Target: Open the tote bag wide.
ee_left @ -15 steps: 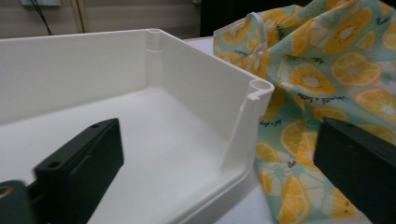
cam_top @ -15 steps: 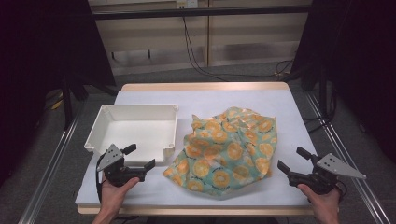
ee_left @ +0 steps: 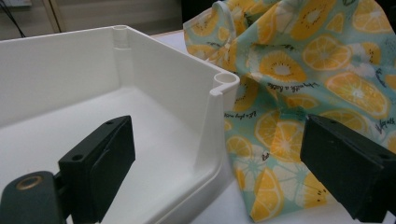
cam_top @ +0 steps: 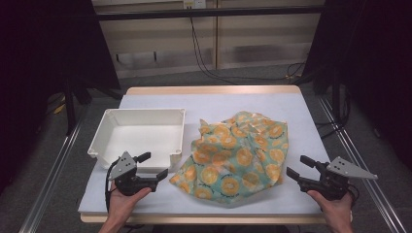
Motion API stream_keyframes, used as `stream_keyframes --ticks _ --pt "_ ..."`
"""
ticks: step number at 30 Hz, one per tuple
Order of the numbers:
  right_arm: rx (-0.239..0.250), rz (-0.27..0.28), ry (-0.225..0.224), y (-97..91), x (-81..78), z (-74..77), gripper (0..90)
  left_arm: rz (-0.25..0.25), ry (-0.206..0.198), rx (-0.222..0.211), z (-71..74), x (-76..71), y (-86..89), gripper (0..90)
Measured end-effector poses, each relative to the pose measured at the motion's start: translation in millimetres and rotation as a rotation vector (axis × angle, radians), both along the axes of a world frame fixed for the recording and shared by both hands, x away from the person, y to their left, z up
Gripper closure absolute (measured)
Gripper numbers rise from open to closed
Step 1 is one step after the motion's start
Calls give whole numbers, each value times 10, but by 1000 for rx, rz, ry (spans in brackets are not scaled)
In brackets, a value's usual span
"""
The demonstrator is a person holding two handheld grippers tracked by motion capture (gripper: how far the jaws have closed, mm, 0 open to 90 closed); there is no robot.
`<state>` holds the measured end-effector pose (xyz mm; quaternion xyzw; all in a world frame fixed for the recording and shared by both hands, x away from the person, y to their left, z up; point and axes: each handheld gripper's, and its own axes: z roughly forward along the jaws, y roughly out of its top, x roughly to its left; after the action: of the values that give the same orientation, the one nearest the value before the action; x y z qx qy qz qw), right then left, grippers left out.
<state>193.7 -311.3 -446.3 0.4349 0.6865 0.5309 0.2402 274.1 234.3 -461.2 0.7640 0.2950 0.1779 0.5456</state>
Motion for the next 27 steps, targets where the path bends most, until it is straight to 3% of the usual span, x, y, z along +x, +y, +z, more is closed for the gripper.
stream_keyframes --ticks 4,7,12,20,27 --pt "9 45 22 45 17 30 342 -11 5 -7 0 -3 -16 116" --pt "-31 83 41 125 46 76 371 -12 4 19 7 -17 -14 120" --pt "-38 131 56 185 107 104 399 -19 4 21 -1 -16 -2 128" --pt "-50 210 78 319 350 185 442 -42 12 15 1 -6 -27 131" --pt "-51 237 87 369 550 227 442 -26 10 10 8 -5 -5 127"
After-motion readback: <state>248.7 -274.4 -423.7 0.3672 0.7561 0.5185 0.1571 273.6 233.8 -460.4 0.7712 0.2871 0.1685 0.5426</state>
